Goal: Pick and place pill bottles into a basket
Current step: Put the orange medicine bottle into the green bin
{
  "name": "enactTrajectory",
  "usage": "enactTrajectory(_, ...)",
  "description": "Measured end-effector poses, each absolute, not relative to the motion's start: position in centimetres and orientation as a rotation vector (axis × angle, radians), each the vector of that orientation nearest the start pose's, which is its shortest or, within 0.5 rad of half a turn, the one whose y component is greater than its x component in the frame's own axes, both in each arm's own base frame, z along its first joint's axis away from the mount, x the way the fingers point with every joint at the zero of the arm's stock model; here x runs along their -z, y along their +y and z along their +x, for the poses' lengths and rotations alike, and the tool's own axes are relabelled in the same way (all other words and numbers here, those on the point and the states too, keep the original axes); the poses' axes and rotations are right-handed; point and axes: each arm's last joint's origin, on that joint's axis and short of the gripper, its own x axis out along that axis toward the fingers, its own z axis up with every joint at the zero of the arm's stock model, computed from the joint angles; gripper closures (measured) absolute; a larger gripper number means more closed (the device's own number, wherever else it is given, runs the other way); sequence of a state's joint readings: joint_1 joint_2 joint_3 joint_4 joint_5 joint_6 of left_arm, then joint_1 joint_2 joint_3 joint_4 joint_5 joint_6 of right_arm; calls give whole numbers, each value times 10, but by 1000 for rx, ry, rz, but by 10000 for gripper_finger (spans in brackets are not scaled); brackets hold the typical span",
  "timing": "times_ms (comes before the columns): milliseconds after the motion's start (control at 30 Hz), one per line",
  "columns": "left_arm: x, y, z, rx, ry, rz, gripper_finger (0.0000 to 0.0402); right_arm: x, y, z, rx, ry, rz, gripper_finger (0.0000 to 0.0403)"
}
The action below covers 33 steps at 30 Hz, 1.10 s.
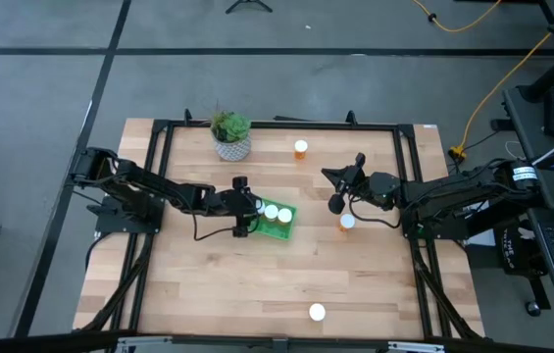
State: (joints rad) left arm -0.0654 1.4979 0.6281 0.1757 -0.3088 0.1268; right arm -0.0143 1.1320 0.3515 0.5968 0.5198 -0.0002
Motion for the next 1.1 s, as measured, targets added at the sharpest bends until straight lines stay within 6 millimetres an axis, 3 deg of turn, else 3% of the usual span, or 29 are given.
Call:
enactTrajectory(433, -158, -12, 278, -144, 695, 254, 171, -196, -17, 215, 533, 180, -47, 380)
enactTrajectory(667, -180, -17, 272, -123, 610, 275, 171, -196, -18, 215, 532, 182, -47, 380)
enactTrajectory(800, -200, -20, 261, -101, 565, 311, 171, -195, -18, 215, 532, 184, -48, 380)
enactTrajectory(1100, -234, -14, 217, -167, 597, 323, 171, -196, -16, 216, 456, 180, -43, 380)
